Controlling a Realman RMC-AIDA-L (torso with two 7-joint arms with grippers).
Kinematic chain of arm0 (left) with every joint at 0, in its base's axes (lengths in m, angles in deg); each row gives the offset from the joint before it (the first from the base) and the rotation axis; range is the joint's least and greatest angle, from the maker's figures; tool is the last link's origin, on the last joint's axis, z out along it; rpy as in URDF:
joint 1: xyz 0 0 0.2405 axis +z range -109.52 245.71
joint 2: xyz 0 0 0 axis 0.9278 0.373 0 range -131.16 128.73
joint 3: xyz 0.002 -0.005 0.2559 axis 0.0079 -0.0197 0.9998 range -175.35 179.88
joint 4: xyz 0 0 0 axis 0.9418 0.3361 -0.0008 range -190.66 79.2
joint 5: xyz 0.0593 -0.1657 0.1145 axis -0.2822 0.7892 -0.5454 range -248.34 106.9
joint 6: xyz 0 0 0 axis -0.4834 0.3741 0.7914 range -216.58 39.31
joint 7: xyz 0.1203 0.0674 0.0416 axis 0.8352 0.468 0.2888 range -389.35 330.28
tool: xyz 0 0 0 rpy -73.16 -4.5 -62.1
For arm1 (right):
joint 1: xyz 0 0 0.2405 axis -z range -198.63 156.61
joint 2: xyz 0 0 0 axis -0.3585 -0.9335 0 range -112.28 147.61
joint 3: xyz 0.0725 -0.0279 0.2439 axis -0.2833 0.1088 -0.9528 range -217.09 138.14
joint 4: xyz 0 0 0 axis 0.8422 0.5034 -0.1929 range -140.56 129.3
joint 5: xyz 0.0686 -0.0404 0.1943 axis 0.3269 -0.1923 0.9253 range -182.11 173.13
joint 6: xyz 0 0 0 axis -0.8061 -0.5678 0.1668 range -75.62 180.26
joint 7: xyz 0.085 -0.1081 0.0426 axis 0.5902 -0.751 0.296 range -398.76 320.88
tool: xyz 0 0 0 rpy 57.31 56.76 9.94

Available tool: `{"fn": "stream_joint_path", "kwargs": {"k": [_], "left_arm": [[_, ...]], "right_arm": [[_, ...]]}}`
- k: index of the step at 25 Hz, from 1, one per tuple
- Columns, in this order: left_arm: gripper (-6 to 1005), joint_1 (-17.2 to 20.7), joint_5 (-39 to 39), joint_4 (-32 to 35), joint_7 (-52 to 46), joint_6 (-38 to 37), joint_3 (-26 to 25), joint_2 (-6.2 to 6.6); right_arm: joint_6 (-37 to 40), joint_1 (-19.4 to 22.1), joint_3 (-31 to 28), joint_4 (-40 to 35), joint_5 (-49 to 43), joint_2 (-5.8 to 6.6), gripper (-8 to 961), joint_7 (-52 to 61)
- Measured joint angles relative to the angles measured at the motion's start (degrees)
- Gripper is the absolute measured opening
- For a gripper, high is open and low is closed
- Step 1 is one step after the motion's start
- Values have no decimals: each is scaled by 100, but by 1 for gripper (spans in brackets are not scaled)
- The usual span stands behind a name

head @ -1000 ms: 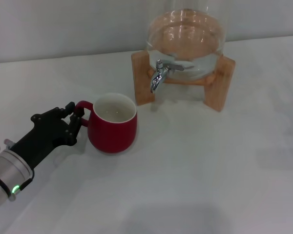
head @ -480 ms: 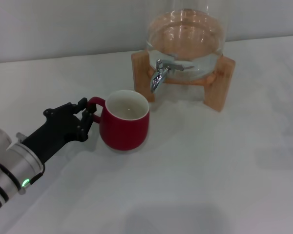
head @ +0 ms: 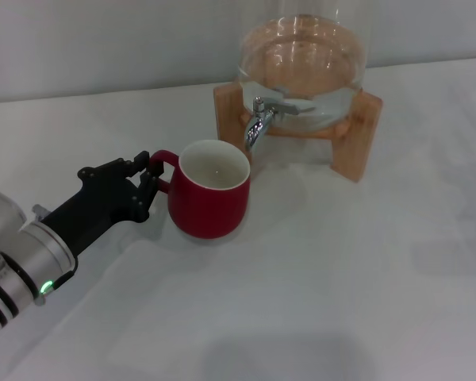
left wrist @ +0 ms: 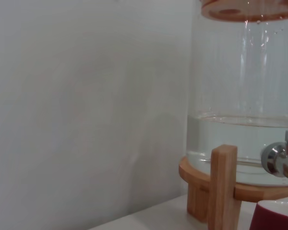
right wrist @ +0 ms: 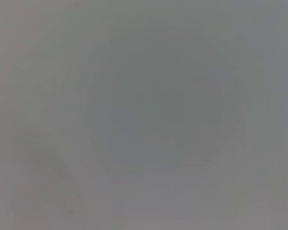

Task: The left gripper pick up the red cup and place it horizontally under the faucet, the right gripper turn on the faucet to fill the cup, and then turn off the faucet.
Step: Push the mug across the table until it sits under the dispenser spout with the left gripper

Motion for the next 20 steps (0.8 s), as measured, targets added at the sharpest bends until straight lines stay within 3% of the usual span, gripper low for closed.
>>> {"fn": "stream_joint_path", "kwargs": {"k": [20], "left_arm": [[180, -168, -150, 23, -26, 379, 0, -19]], "right_arm": [[-11, -5, -4, -4, 1, 0, 876, 0]]}}
